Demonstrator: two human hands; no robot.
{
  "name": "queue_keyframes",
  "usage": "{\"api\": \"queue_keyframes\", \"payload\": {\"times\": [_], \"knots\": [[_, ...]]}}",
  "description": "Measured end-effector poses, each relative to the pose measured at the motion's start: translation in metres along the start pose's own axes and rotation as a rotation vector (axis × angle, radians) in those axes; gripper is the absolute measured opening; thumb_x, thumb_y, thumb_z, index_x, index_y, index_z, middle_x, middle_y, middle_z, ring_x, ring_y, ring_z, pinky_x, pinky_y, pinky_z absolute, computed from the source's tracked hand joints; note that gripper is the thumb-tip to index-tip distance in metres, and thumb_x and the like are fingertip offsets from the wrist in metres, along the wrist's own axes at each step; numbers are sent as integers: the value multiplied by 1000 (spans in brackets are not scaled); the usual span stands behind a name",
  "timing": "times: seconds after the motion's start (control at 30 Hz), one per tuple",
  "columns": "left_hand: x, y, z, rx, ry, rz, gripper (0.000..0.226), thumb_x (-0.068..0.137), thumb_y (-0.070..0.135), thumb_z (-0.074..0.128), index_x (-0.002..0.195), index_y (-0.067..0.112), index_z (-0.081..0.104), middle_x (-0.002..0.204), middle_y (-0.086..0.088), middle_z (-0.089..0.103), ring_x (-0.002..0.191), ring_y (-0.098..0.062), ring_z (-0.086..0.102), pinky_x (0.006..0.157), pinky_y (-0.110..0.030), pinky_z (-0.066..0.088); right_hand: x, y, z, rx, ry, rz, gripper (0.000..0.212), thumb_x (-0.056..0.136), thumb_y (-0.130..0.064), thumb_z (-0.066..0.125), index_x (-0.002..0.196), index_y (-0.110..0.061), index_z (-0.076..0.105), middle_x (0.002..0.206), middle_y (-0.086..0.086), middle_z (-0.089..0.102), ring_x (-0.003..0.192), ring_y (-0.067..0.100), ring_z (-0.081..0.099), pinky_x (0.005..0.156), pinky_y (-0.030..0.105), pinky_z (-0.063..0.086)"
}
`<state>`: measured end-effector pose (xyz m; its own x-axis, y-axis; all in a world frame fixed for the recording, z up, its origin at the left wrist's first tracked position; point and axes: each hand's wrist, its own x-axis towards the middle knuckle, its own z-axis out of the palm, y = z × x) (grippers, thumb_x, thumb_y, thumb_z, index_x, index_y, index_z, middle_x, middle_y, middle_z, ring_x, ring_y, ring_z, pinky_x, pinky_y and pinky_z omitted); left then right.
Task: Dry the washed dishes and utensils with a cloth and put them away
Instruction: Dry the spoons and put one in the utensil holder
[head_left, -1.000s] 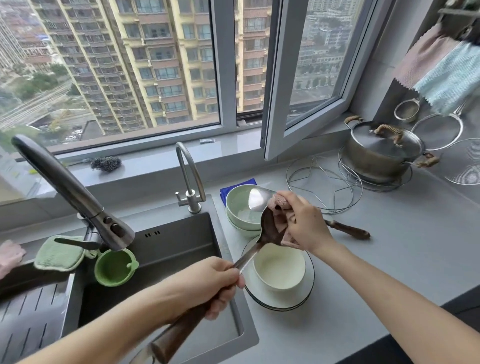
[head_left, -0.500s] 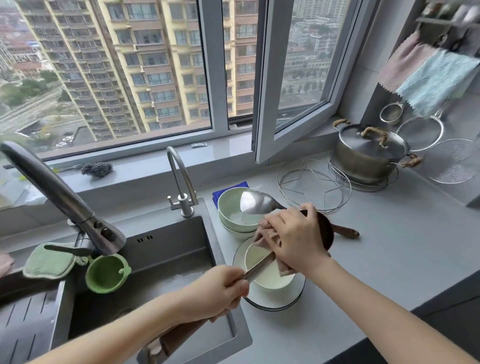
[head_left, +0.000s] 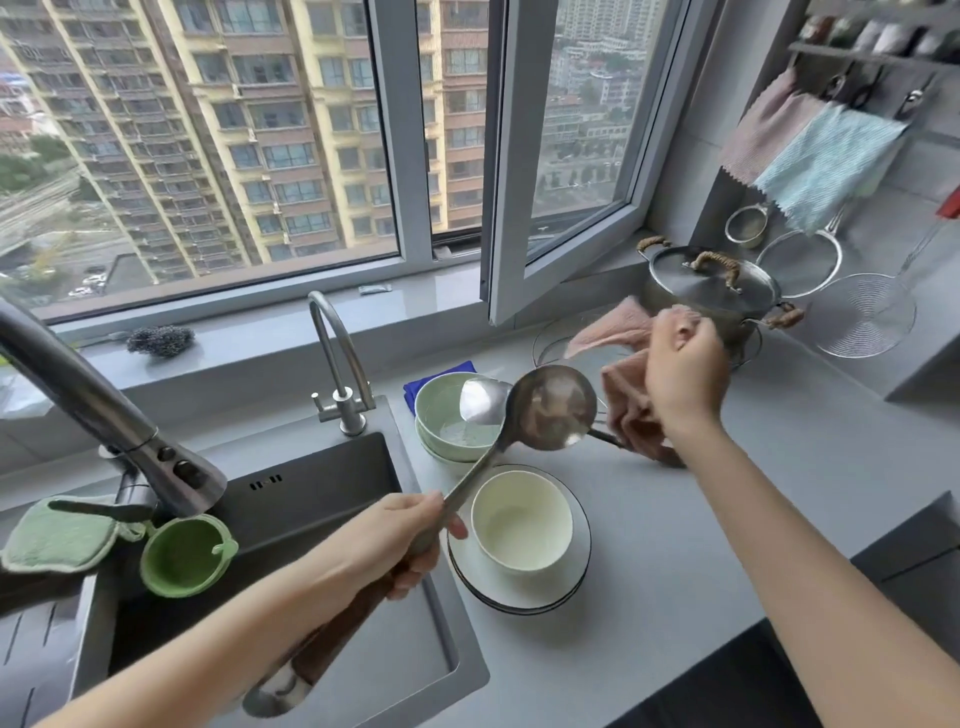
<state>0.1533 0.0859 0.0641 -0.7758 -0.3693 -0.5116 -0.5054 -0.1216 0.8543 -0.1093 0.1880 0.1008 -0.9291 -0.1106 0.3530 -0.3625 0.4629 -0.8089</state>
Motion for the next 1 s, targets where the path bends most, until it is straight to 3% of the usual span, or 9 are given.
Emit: {"api": "queue_keyframes", "payload": {"times": [0.13,0.27,0.43,0.53,0.67,0.73,0.87,0.93,1.0], "knots": [[7,-9,-10,127,172,70,28,100,22,41,83,10,60,53,-1,42,41,-13,36,40,-20,31,0,-14,-25,203,49,-110,23,100,-27,45,88,-7,47,73,1,50,70,21,47,63,27,28],[17,-10,-3,166,253,133,14,92,13,55,81,7,53,59,-5,45,43,-16,41,43,-24,36,-28,-25,0,82,-99,-498,21,94,-23,51,88,-3,55,82,11,60,72,27,56,64,31,34],[25,-3,8,225,318,238,16,89,11,55,73,8,55,48,4,50,38,-20,43,40,-23,33,-112,0,44,-143,-477,-1032,22,83,-28,47,91,-18,64,96,6,67,102,23,53,105,46,28],[21,-13,7,299,333,283,17,89,13,56,73,7,61,52,-2,60,41,-21,43,44,-25,35,-132,16,50,-170,-565,-1096,24,89,-35,50,91,-18,67,95,-1,67,106,20,60,112,55,19],[16,-21,-3,579,445,371,18,87,19,60,72,11,55,59,-5,57,54,-25,52,54,-39,43,-94,14,49,-172,-413,-969,7,87,-26,54,90,-21,57,99,1,69,113,24,61,112,64,15],[15,-13,-7,623,484,459,18,87,18,60,73,10,52,55,1,50,54,-24,50,54,-37,41,-90,-1,50,-157,-347,-889,15,87,-27,49,89,-16,59,103,6,69,117,25,59,110,66,16],[16,-4,-23,777,531,597,15,87,21,60,78,11,54,58,3,51,54,-16,44,54,-33,36,-77,-33,44,24,-417,-466,29,92,-38,47,91,-14,64,103,6,70,104,23,63,108,56,28],[14,-8,-29,822,526,636,12,87,23,59,79,14,55,59,7,52,55,-13,45,54,-31,37,-57,-45,36,269,-504,-134,28,93,-40,50,85,-16,63,85,2,68,83,22,63,91,44,48],[11,-11,-32,819,503,671,10,84,27,57,78,18,55,56,14,48,53,-7,45,51,-22,33,-35,-48,31,485,-562,96,25,94,-29,50,74,-16,56,70,1,60,67,16,58,67,28,51]]}}
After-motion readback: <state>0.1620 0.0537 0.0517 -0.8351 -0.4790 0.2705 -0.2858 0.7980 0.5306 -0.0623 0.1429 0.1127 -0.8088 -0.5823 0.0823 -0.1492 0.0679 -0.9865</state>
